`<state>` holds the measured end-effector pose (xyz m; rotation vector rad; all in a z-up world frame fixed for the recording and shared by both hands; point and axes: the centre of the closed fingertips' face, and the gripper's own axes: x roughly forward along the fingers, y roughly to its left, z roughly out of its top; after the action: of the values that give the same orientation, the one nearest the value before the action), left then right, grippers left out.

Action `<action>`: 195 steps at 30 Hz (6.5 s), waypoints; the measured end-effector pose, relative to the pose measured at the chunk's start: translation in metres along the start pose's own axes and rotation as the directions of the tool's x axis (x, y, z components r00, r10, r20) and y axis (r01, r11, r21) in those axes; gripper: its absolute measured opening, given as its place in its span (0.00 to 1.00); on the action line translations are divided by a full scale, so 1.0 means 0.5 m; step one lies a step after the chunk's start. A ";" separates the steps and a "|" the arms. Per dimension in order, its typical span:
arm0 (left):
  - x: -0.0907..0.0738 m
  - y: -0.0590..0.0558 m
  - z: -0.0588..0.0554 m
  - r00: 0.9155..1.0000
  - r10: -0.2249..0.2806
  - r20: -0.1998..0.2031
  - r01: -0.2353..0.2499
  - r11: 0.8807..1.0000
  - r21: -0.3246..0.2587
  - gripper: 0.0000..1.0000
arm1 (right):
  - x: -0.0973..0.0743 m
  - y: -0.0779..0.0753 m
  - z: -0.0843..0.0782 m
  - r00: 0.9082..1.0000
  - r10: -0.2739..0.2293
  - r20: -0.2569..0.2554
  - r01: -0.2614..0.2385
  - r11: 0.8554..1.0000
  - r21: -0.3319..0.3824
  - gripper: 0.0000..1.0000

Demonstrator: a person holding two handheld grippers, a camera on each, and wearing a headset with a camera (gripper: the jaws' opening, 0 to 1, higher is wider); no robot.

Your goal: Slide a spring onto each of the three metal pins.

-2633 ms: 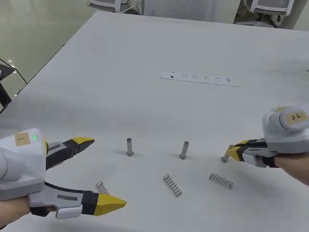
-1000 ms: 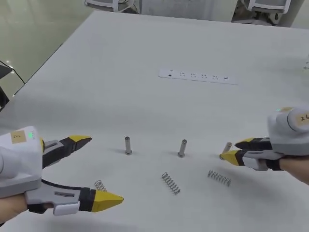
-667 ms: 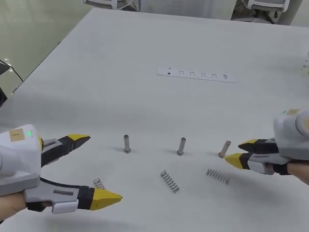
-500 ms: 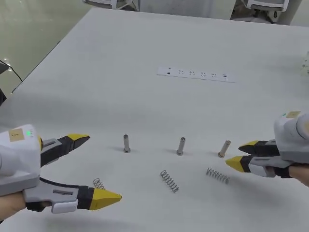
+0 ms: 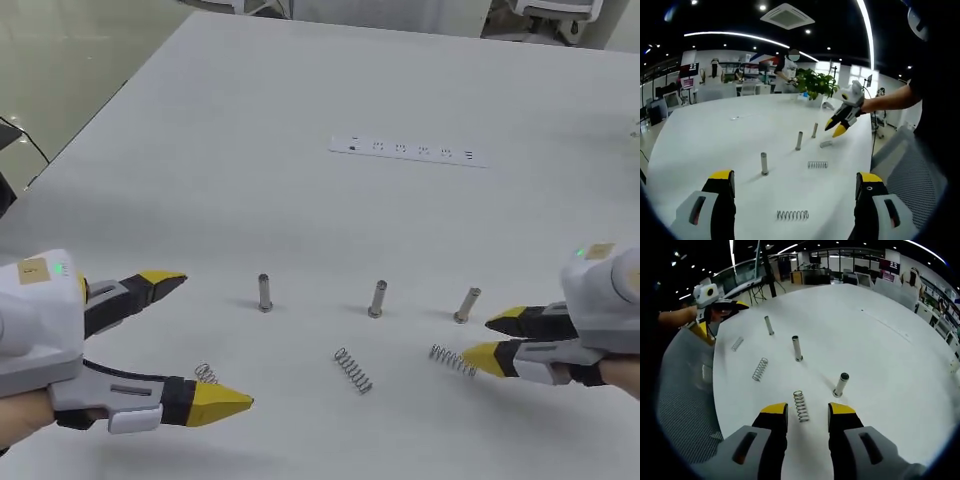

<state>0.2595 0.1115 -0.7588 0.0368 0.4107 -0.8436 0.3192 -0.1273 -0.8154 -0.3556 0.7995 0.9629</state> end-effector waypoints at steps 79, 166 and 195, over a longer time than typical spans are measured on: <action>0.030 -0.052 0.002 0.996 -0.088 -0.026 0.089 0.995 0.032 0.98 | 0.013 0.056 -0.025 0.957 0.065 -0.282 -0.155 0.938 -0.310 0.08; 0.220 -0.242 0.063 0.902 -0.432 -0.013 0.427 0.886 0.181 0.04 | -0.026 0.225 0.086 0.957 0.187 -0.221 -0.278 0.806 -0.523 0.08; 0.215 -0.249 0.066 0.894 -0.446 -0.029 0.444 0.877 0.182 0.01 | -0.028 0.228 0.085 0.960 0.204 -0.194 -0.275 0.823 -0.498 0.09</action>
<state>0.2429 -0.0553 -0.7520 0.1116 0.3300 -1.3383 0.2381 -0.0480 -0.7687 -0.8130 0.7020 1.4101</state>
